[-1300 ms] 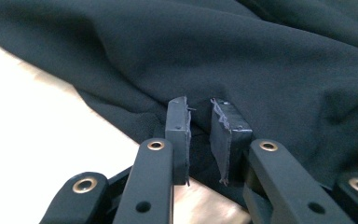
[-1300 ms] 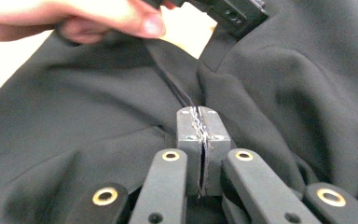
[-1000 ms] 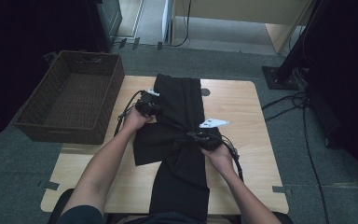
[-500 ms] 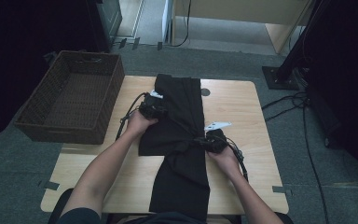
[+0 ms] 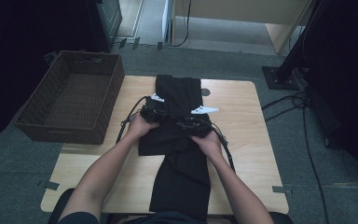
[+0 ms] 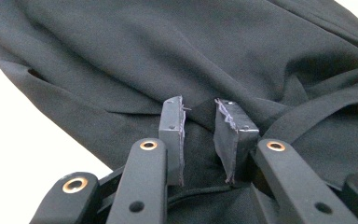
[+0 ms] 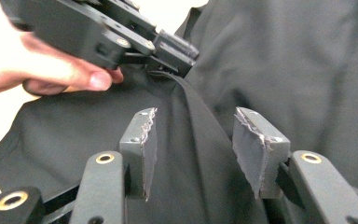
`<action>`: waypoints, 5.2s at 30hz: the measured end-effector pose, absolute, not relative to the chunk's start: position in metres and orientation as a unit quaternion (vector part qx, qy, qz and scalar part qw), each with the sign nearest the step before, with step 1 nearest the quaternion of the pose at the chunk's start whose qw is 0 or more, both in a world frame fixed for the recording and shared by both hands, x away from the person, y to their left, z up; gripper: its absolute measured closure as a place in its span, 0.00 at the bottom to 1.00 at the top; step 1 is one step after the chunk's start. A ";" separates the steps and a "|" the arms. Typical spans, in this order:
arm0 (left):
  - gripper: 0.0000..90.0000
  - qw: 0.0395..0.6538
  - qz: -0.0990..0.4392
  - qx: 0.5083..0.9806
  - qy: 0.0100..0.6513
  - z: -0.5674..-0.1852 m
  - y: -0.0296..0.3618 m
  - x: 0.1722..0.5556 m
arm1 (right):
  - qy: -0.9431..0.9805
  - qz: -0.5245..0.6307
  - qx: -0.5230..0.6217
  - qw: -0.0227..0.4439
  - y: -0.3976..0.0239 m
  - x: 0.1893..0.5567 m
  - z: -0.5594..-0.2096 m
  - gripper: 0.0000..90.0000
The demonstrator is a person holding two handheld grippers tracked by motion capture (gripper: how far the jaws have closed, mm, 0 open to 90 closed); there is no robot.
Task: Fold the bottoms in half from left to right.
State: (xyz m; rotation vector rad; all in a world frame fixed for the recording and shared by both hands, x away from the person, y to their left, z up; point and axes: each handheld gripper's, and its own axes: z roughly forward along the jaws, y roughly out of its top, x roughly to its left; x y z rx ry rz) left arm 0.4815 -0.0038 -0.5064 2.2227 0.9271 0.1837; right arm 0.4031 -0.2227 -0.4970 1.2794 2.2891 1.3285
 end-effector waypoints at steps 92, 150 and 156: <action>0.66 0.393 0.058 0.845 0.357 -0.512 0.022 0.439 | 0.831 0.400 0.373 0.104 -0.238 0.285 -0.517 0.58; 0.81 0.371 0.074 0.850 0.366 -0.501 0.000 0.454 | 0.824 0.404 0.385 0.097 -0.243 0.277 -0.518 0.64; 0.80 0.358 0.077 0.856 0.366 -0.507 0.018 0.444 | 0.823 0.402 0.392 0.089 -0.248 0.273 -0.516 0.62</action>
